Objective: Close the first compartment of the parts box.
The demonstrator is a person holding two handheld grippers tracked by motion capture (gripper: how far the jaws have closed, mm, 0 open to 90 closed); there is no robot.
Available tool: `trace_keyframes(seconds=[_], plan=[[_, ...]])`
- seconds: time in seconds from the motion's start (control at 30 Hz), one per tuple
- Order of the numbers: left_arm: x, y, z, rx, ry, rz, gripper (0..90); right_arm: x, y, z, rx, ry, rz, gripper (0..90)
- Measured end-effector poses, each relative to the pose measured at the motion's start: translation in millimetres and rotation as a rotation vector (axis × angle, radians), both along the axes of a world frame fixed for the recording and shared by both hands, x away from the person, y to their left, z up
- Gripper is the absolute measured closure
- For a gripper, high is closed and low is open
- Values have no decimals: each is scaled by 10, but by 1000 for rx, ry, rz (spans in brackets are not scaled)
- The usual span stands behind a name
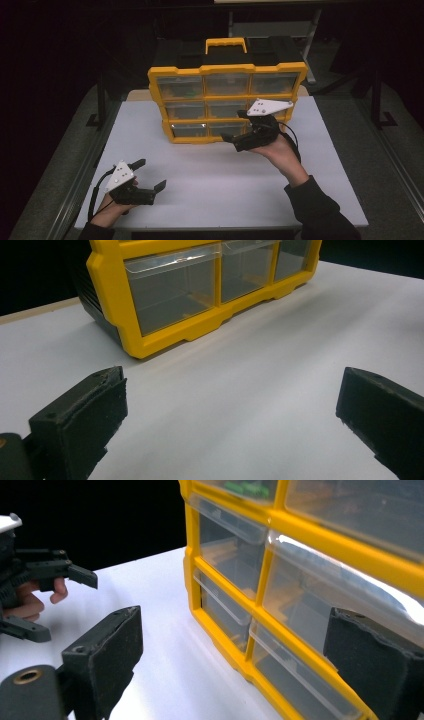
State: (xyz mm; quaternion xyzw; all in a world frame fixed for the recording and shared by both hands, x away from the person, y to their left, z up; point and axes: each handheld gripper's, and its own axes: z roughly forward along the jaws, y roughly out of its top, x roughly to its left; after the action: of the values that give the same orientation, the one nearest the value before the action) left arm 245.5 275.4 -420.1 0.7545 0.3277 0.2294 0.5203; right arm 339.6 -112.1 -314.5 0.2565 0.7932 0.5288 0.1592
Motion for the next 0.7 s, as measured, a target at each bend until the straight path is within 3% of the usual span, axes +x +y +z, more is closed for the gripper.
trace_keyframes(seconds=[0.37,0.7], plan=[[-8,-7,8,6,-2,-12,0,-154,-170,-268,-18,7,-33,66],[-22,-30,5,-5,7,-11,0,-393,-478,-461,23,11,-78,65]])
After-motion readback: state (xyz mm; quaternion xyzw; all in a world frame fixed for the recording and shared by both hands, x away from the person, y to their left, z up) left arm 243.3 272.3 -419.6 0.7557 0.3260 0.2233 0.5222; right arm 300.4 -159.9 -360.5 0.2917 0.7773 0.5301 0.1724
